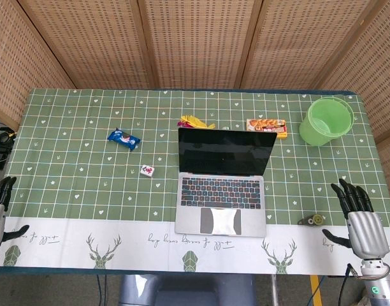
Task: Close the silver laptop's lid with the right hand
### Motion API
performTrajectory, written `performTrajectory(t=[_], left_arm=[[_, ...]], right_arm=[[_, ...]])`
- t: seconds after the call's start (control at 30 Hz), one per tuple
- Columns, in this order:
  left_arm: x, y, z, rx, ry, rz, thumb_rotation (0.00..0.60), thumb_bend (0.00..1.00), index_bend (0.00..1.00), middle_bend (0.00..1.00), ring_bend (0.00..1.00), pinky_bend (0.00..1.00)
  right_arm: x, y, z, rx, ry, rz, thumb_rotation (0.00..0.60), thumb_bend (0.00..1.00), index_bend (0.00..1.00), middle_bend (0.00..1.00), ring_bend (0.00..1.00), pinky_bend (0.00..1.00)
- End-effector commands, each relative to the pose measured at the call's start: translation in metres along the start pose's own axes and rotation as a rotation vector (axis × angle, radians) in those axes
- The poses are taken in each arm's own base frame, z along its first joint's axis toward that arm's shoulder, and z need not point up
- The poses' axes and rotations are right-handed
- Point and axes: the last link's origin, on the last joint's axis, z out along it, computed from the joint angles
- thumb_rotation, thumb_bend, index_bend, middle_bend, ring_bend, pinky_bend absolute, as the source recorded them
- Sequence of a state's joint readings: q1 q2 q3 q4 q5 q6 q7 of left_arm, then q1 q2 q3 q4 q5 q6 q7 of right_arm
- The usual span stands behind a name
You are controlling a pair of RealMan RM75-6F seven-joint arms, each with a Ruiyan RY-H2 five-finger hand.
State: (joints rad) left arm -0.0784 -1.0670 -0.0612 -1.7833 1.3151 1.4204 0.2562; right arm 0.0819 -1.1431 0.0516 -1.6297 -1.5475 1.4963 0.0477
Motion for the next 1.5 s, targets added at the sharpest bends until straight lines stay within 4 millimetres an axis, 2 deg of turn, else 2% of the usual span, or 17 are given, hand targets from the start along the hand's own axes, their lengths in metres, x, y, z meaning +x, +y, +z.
performTrajectory(t=[0.03, 0.77, 0.93, 1.1, 1.33, 1.5], left_arm=[[0.002, 0.001, -0.001, -0.004, 0.008, -0.001, 0.600, 0.00, 0.00, 0.00, 0.00, 0.00], [0.007, 0.001, -0.003, -0.022, 0.038, -0.007, 0.600, 0.00, 0.00, 0.00, 0.00, 0.00], [0.007, 0.000, -0.003, -0.018, 0.036, -0.010, 0.600, 0.00, 0.00, 0.00, 0.00, 0.00], [0.010, -0.002, -0.001, -0.008, 0.050, -0.016, 0.600, 0.00, 0.00, 0.00, 0.00, 0.00], [0.012, -0.003, 0.000, 0.000, 0.066, -0.013, 0.600, 0.00, 0.00, 0.00, 0.00, 0.00], [0.013, -0.004, 0.000, 0.000, 0.081, -0.012, 0.600, 0.00, 0.00, 0.00, 0.00, 0.00]], right_arm=[[0.000, 0.001, 0.000, -0.004, -0.004, -0.003, 0.600, 0.12, 0.00, 0.00, 0.00, 0.00], [-0.003, 0.000, 0.002, -0.007, -0.015, 0.023, 0.600, 0.12, 0.00, 0.00, 0.00, 0.00], [-0.006, -0.003, 0.004, -0.012, -0.014, 0.081, 0.600, 0.12, 0.00, 0.00, 0.00, 0.00], [-0.009, -0.012, 0.016, -0.026, -0.025, 0.259, 0.600, 0.12, 0.00, 0.00, 0.00, 0.00], [-0.005, -0.040, 0.057, -0.064, -0.102, 0.667, 0.600, 0.16, 0.00, 0.00, 0.00, 0.00], [-0.002, -0.051, 0.079, -0.096, -0.135, 0.871, 0.600, 0.23, 0.00, 0.00, 0.00, 0.00]])
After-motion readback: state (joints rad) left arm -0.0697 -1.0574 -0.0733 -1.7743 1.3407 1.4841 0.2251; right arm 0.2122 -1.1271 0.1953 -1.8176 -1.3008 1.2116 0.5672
